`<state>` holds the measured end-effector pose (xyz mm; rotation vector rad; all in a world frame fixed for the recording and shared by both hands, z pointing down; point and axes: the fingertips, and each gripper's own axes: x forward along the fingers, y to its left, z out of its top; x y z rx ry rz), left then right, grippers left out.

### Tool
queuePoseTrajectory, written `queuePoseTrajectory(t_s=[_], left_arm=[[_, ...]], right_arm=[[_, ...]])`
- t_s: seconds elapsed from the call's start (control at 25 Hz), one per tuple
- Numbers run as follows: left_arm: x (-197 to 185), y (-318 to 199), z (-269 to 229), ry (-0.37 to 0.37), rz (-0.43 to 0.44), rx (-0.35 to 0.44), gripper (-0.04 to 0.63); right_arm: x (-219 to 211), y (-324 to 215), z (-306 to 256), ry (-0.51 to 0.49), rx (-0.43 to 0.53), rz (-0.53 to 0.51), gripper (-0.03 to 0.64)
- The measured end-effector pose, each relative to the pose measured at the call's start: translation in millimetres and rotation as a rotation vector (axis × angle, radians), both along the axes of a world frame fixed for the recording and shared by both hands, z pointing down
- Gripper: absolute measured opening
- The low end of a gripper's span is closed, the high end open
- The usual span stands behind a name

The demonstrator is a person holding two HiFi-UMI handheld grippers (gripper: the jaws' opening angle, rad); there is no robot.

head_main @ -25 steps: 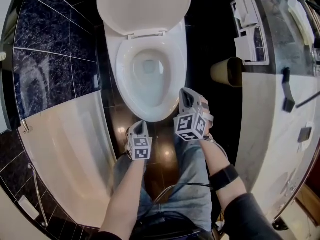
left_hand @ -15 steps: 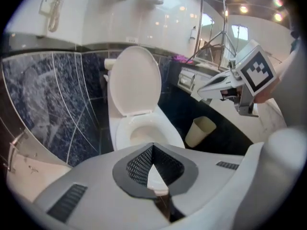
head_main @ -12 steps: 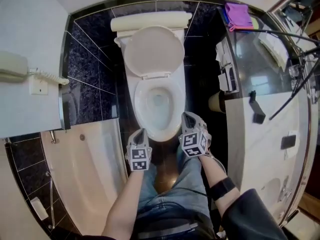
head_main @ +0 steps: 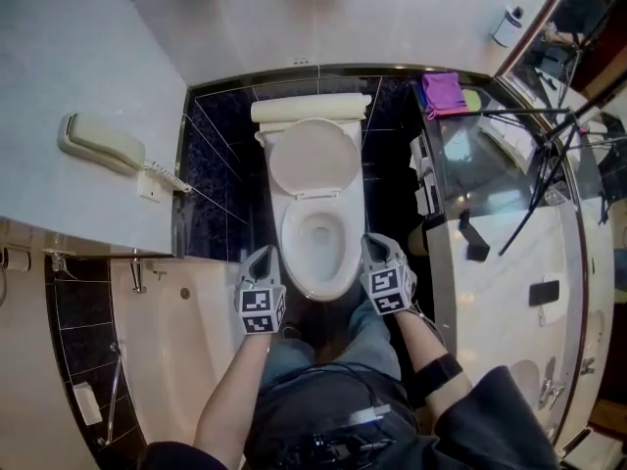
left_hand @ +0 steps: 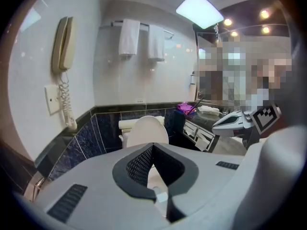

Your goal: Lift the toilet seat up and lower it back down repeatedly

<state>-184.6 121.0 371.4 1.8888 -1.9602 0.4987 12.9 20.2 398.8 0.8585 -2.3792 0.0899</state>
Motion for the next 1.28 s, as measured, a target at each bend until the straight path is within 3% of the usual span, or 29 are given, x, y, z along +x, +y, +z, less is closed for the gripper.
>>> queuePoseTrajectory(t_s=[0.24,0.56,1.28], left_arm=[[-2.2,14.4,-43.3,-0.006,0.001,0.022,0.0],[-2.7,22.5,-72.4,0.002,0.0,0.071,0.0],[2.9,20.2,-67.7,-0.017,0.005,0.069,0.0]], right_arm=[[14.1,5.9,-40.9,-0.044,-0.024,0.03,0.018],[36.2,10.3,-43.8,-0.046,-0.043,0.042,0.018],[34.4,0.4,-41.6,-0.066,-0.066,0.07,0.02]])
